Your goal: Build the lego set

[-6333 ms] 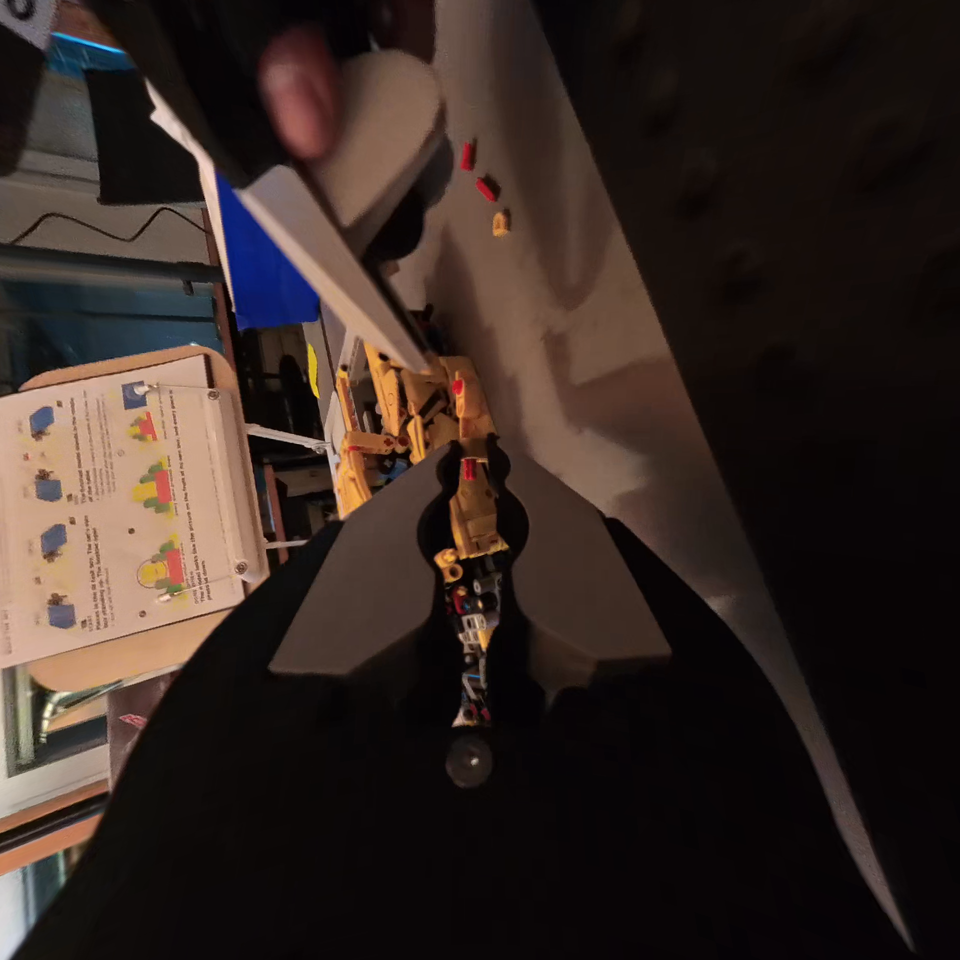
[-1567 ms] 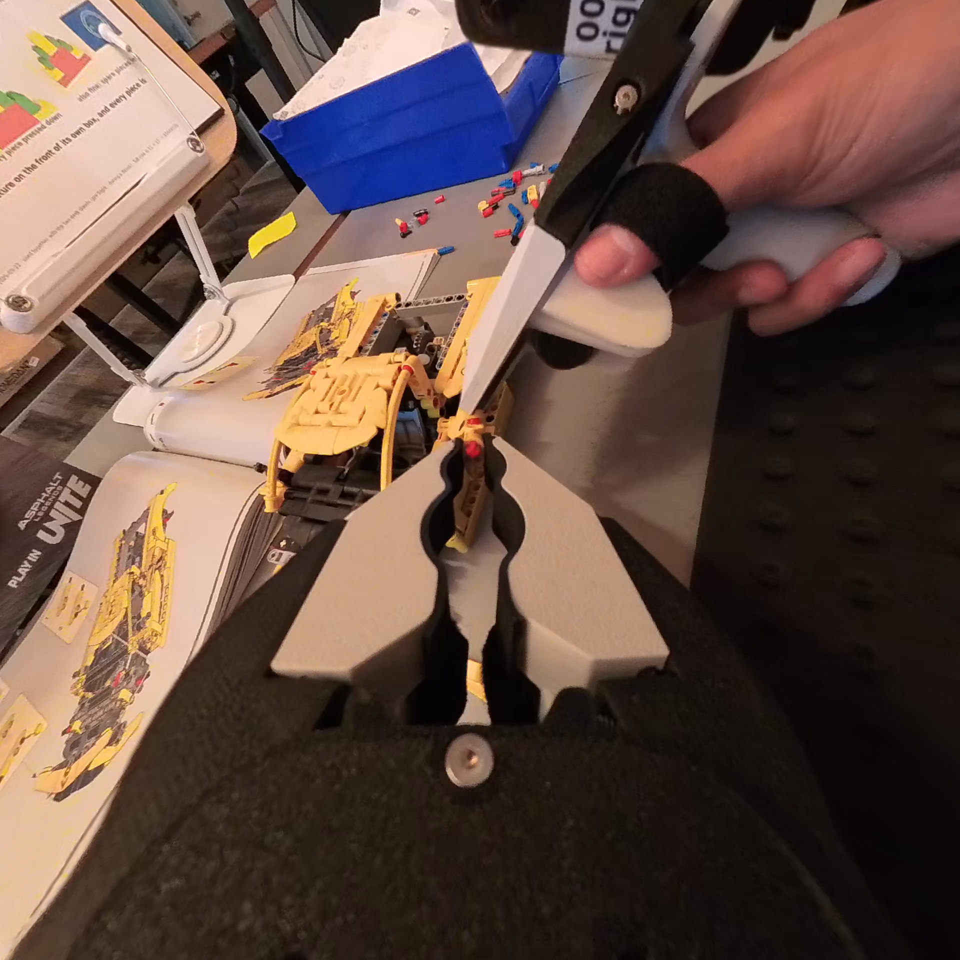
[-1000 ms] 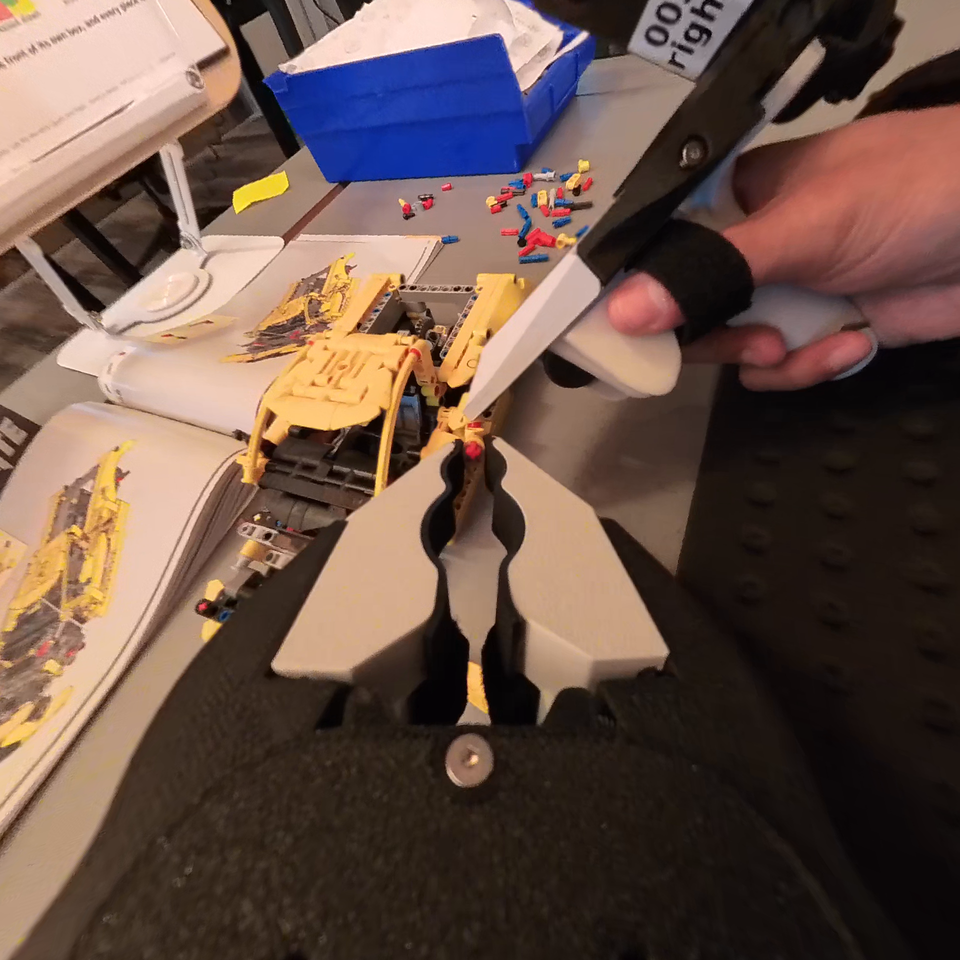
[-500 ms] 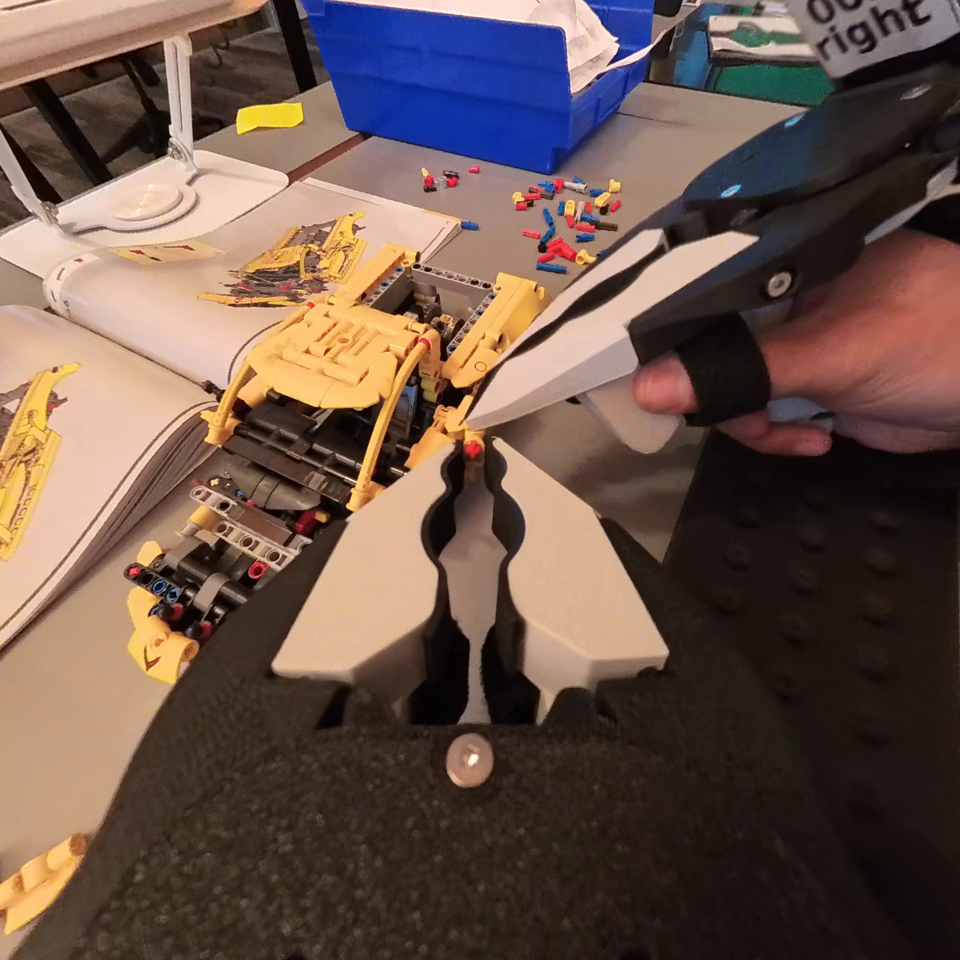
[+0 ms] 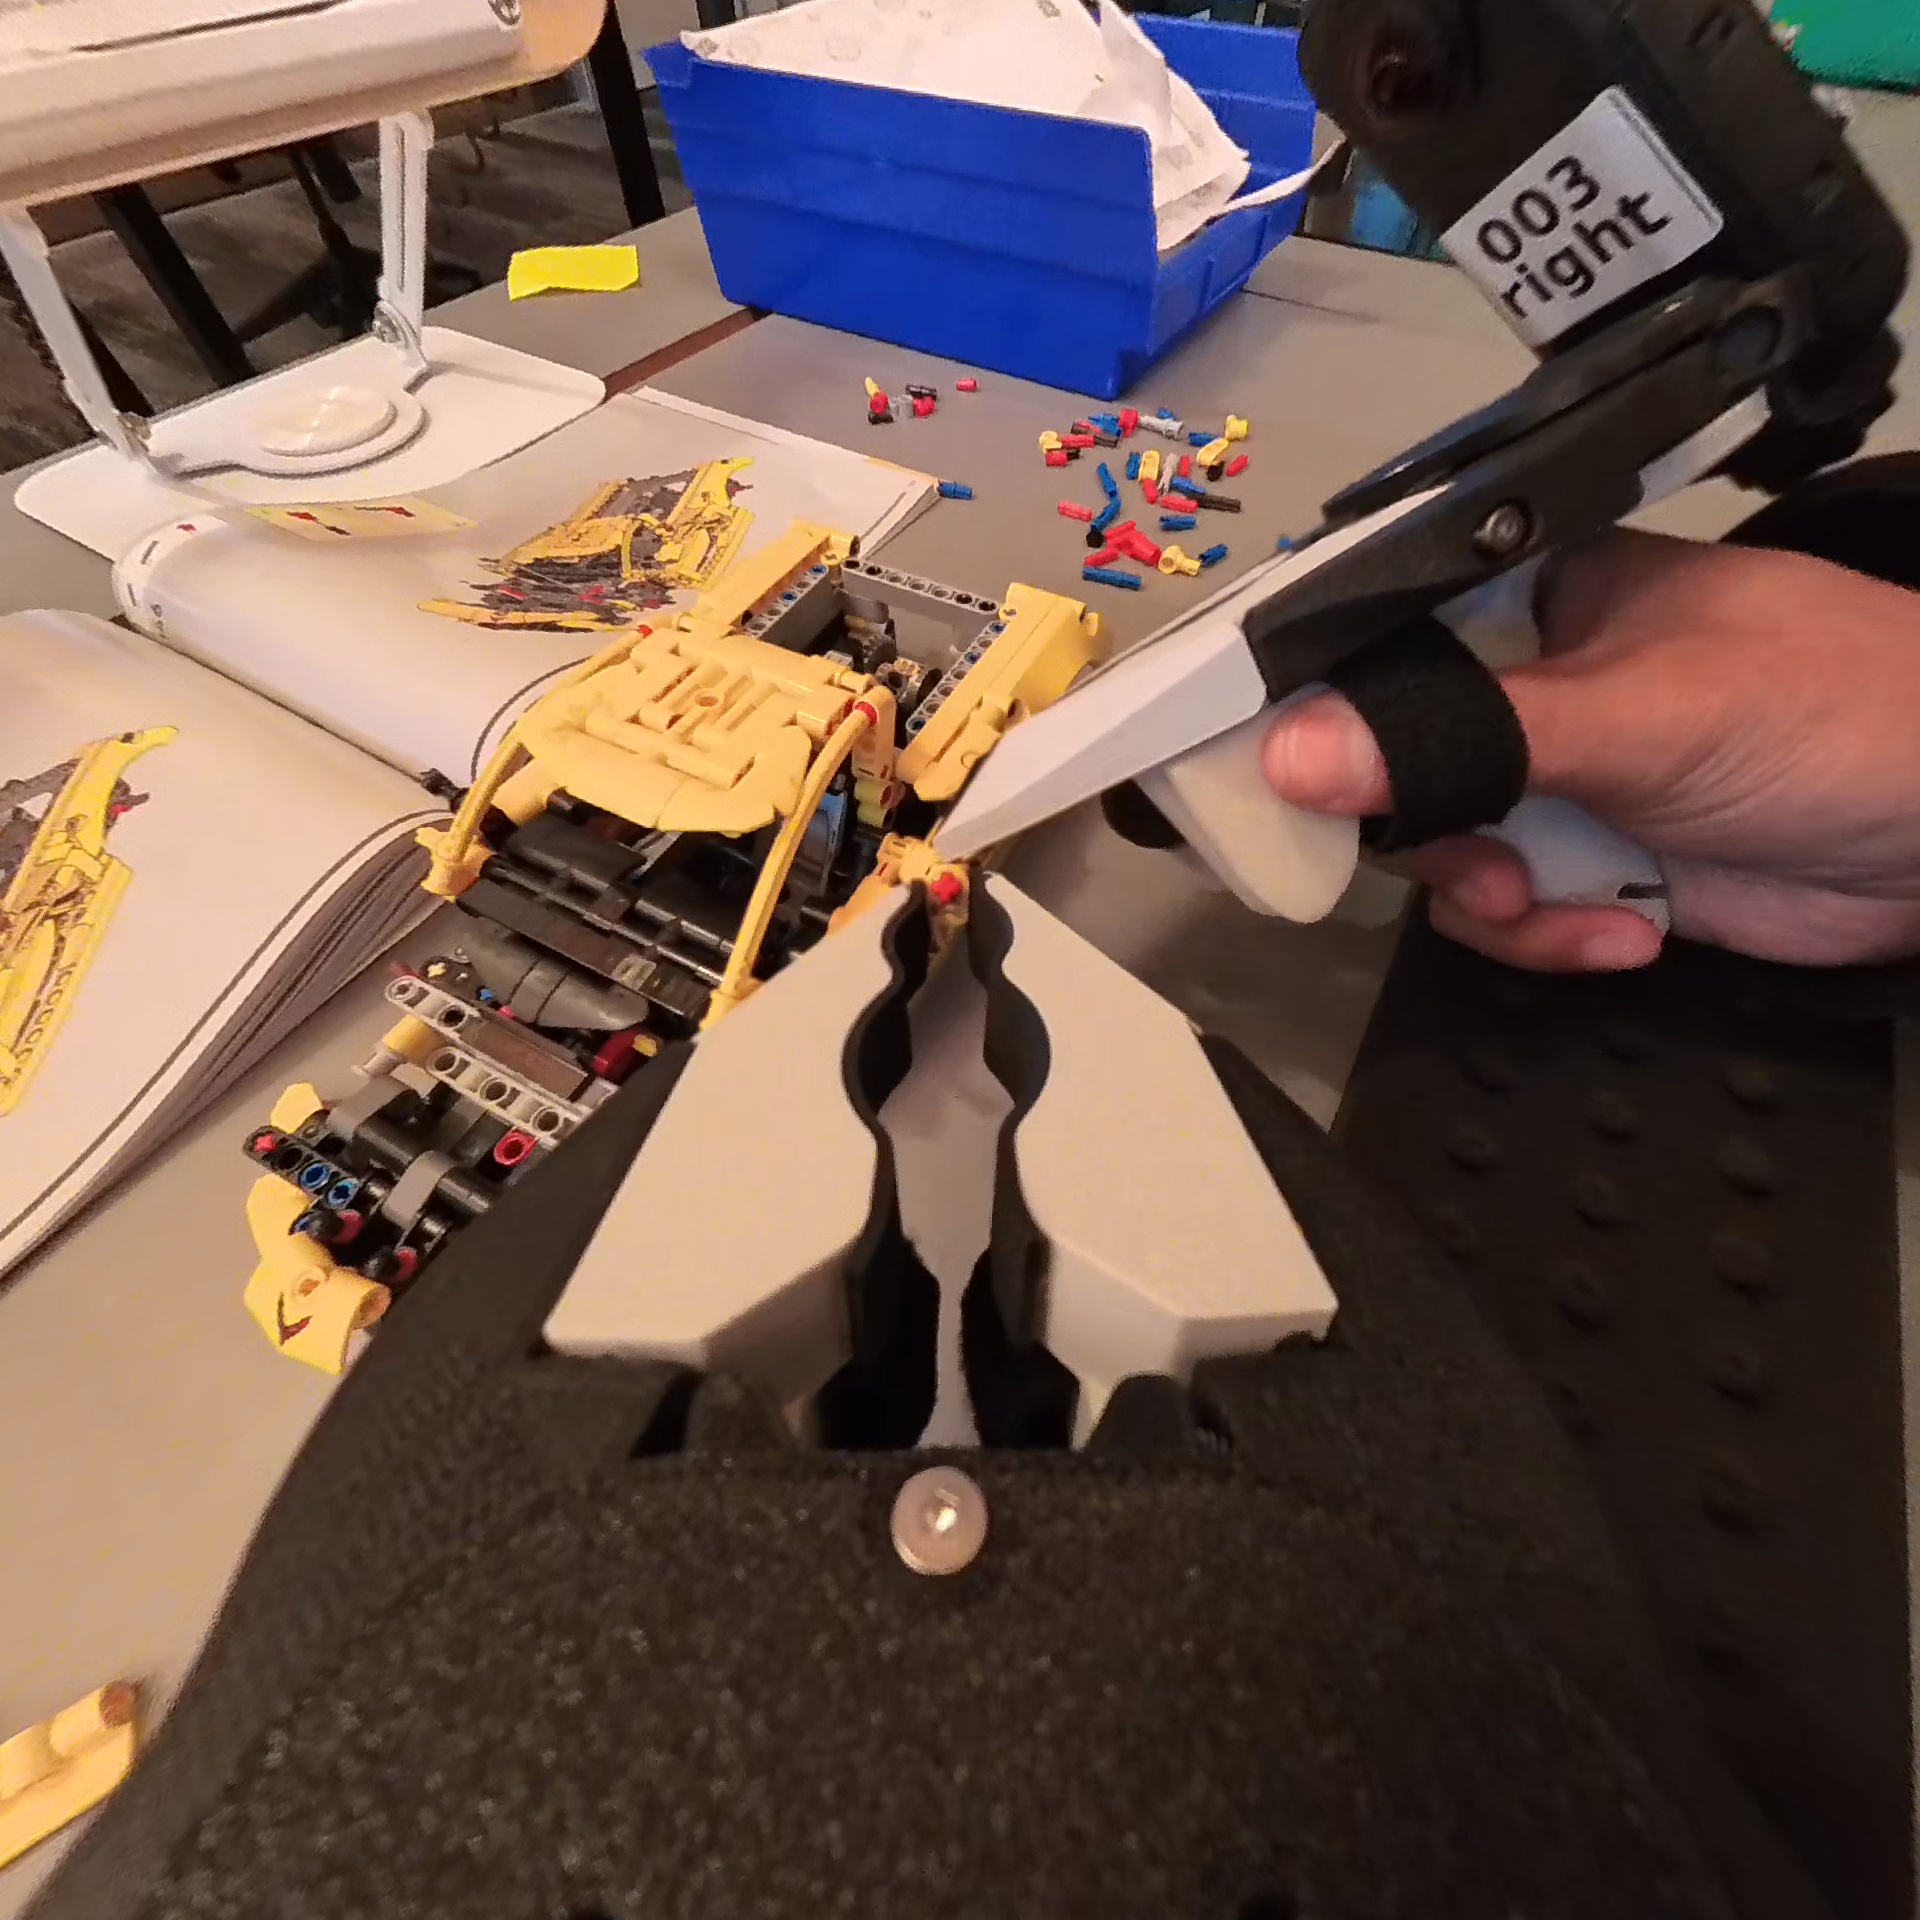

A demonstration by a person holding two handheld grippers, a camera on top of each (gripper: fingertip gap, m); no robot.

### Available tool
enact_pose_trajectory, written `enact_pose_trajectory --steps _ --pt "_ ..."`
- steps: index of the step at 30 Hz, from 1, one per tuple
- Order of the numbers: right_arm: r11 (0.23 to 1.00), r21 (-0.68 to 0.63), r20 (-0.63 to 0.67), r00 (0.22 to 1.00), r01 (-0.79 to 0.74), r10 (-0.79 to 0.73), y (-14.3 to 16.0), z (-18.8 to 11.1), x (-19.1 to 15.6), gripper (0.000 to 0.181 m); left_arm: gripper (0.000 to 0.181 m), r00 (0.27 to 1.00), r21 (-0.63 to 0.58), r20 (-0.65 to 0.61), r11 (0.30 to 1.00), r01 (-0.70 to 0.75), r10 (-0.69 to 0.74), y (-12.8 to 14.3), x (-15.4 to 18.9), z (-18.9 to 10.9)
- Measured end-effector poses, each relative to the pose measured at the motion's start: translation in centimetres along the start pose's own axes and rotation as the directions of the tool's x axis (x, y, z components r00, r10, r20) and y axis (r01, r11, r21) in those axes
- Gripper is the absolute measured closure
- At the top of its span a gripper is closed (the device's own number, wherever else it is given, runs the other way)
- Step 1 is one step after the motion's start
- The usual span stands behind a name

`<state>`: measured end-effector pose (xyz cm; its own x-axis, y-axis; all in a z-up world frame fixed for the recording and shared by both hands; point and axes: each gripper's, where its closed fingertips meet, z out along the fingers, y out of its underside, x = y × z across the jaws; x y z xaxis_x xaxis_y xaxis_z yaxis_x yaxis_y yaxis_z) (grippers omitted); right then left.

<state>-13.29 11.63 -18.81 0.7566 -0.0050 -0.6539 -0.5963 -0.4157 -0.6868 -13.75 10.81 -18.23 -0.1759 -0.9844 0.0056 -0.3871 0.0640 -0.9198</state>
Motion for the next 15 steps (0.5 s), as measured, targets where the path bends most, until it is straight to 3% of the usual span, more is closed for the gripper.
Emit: enact_pose_trajectory --steps 15 --pt "1.000 0.015 0.077 0.997 0.025 -0.026 -0.35 -0.62 -0.64 0.165 0.174 0.995 0.058 -0.060 0.995 0.080 -0.077 -0.60 0.01 -0.39"
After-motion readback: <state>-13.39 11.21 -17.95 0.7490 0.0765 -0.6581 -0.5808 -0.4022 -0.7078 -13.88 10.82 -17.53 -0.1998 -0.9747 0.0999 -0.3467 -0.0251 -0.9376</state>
